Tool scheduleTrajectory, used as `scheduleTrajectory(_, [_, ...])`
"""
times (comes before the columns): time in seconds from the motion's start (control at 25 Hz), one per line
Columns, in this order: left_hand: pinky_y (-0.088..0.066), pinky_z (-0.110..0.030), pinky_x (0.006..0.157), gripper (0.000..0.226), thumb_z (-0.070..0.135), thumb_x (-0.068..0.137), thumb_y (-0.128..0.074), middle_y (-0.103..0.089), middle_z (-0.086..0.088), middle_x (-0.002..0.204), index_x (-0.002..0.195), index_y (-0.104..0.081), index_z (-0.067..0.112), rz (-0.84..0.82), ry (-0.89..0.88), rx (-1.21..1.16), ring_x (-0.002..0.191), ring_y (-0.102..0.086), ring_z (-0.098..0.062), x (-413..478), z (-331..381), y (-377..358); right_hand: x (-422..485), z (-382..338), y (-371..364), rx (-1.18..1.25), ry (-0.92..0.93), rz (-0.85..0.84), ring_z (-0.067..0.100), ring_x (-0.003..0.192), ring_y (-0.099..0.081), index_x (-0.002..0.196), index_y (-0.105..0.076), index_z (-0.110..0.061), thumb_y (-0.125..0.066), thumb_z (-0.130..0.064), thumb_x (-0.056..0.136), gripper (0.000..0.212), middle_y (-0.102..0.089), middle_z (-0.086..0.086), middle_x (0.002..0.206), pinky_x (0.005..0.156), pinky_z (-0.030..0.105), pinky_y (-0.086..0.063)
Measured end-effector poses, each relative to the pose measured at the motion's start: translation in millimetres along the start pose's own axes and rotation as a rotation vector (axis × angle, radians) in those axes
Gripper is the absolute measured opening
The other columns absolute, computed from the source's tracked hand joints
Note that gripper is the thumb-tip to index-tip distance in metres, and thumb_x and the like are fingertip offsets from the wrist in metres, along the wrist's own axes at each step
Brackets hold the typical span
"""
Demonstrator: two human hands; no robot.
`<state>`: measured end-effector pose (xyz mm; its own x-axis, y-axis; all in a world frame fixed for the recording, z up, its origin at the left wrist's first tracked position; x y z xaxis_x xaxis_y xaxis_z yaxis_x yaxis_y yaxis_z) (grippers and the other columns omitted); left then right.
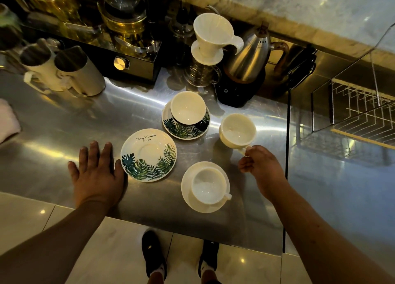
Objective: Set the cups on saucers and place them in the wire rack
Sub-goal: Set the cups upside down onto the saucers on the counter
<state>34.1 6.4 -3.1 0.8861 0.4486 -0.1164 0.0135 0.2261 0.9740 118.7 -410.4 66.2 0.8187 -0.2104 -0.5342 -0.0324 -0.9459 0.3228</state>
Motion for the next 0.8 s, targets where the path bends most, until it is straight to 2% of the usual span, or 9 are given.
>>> scheduleTrajectory(0.16, [0.001, -0.057, 0.124, 0.065, 0.057, 0.098, -0.021, -0.016, -0.007, 0.17, 0.159, -0.022, 0.032, -0.022, 0.0, 0.003, 0.157, -0.006, -0.028, 0, -1, 0, -12, -18, -16, -0.11, 0.116, -0.148, 0.043, 0.082, -0.069, 0.088, -0.067, -0.012, -0.05, -0.021, 0.104, 0.025, -0.071, 0.023, 0.081, 0.08, 0.052, -0.057])
scheduleTrajectory(0.32, [0.0, -0.057, 0.124, 0.066, 0.057, 0.098, -0.021, -0.016, -0.007, 0.17, 0.159, -0.023, 0.031, -0.025, 0.008, 0.003, 0.157, -0.006, -0.029, 0, -1, 1, -24, -32, -33, -0.198, 0.167, -0.254, 0.043, 0.082, -0.068, 0.084, -0.068, -0.013, -0.049, -0.02, 0.105, 0.029, -0.071, 0.02, 0.079, 0.079, 0.051, -0.058])
scheduleTrajectory(0.56, [0.002, -0.056, 0.124, 0.067, 0.058, 0.098, -0.02, -0.015, -0.006, 0.171, 0.159, -0.024, 0.031, -0.035, 0.008, 0.002, 0.157, -0.004, -0.028, 0, 1, 3, -32, -52, -68, -0.299, 0.203, -0.407, 0.038, 0.08, -0.069, 0.089, -0.068, -0.012, -0.05, -0.024, 0.105, 0.027, -0.072, 0.014, 0.08, 0.082, 0.049, -0.06])
scheduleTrajectory(0.64, [0.003, -0.056, 0.125, 0.067, 0.059, 0.098, -0.02, -0.013, -0.006, 0.171, 0.159, -0.023, 0.031, -0.039, 0.006, 0.0, 0.158, -0.003, -0.028, 0, 1, 3, -34, -57, -82, -0.325, 0.21, -0.444, 0.03, 0.074, -0.068, 0.086, -0.069, -0.016, -0.053, -0.026, 0.104, 0.026, -0.072, 0.011, 0.077, 0.079, 0.047, -0.058])
scheduleTrajectory(0.8, [0.001, -0.057, 0.125, 0.067, 0.059, 0.099, -0.019, -0.012, -0.005, 0.171, 0.16, -0.021, 0.032, -0.039, 0.011, -0.004, 0.158, -0.002, -0.027, -1, 1, 4, -39, -66, -114, -0.408, 0.257, -0.497, 0.009, 0.062, -0.064, 0.075, -0.066, -0.03, -0.056, -0.032, 0.1, 0.027, -0.071, 0.002, 0.071, 0.068, 0.033, -0.054])
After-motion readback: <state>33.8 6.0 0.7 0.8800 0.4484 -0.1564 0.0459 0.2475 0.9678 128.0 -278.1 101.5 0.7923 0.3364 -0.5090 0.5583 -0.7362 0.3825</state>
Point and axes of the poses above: each hand's wrist, its own x-axis towards the middle knuckle, its own y-axis out of the back of the hand, z = x × y, the point moved 4 cm from there along x, towards the middle knuckle
